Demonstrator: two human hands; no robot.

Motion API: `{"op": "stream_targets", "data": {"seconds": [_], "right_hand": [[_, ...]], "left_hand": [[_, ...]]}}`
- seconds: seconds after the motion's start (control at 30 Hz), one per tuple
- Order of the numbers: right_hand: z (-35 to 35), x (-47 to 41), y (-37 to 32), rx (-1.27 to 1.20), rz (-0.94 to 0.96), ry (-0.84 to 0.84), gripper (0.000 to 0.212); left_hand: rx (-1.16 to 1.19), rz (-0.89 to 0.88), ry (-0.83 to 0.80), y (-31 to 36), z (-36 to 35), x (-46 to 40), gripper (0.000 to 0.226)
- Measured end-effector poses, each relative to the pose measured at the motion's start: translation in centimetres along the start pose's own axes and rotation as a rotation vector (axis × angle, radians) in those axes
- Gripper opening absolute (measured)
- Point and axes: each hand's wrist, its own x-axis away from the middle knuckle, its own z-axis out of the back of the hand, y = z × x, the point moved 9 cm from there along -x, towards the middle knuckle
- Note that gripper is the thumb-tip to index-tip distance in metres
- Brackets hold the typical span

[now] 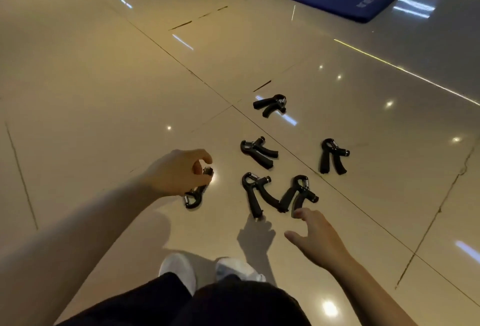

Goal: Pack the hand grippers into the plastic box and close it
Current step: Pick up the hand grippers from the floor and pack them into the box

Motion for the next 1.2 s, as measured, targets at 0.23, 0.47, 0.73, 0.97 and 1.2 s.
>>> {"op": "stream_targets", "data": {"seconds": [0.23, 0.47, 0.73, 0.97, 1.2], "right_hand": [[-7.9, -9.8, -0.9, 0.243, -0.036, -0.08, 0.067], [-11.8, -16.6, -0.8, 0.48, -0.016, -0.043, 0.084], [-13.5, -17.8, -0.7, 0.458, -0.055, 0.005, 0.092], [-14.6, -16.9, -2.2, 0.465, 0.123, -0.035, 0.088], [-15.4, -16.9, -1.3, 0.51, 0.129, -0.059, 0.101]], "left_hand": [[0.08, 0.19, 0.015, -10.9, -7.1, -8.0, 0.05], [0.062, 0.222, 0.061, -16.9, -15.2, -10.6, 0.047], [-0.079, 0.209, 0.118, -19.1, -15.5, -13.3, 0.06], [-0.063, 0.176, 0.101, -18.4, -17.4, -16.0, 0.082], [0.04, -0.223, 0.044, -17.7, -20.4, -13.7, 0.079]]}}
